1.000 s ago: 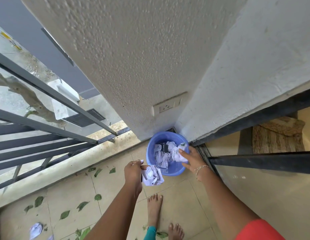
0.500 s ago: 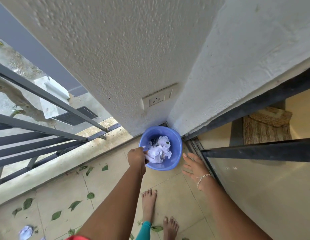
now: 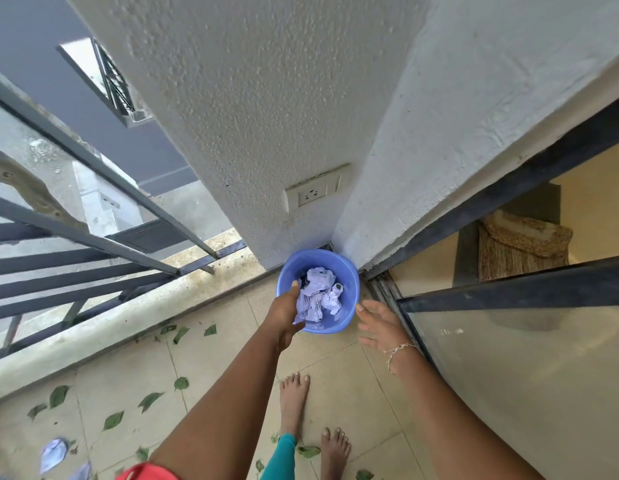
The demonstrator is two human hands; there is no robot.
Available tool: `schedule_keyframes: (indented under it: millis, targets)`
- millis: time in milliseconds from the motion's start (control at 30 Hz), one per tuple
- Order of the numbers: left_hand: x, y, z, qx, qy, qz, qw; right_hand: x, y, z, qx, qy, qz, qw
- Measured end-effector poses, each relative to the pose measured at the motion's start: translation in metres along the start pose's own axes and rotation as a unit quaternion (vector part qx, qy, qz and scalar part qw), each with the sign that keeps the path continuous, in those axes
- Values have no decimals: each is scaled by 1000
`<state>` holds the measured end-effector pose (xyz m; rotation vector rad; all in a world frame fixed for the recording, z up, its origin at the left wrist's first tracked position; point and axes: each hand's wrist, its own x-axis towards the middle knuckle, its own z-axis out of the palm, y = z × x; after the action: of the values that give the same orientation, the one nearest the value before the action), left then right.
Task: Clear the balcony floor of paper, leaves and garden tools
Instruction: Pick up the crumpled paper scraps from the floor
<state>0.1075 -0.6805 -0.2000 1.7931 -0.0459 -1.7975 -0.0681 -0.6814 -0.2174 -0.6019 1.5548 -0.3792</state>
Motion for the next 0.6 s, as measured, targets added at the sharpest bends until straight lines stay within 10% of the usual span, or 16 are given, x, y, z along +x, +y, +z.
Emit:
schedule_keyframes:
  millis: [200, 400, 600]
  targets:
    - [-50, -40, -29, 327, 68, 167, 928, -39, 5, 17, -317, 1, -145, 937]
    - [-113, -120, -94, 558, 182, 219, 780, -116, 16, 45, -619, -78, -288, 726]
    - [-205, -212, -155, 502, 288, 174, 797, -192, 51, 96, -745, -184, -333, 548]
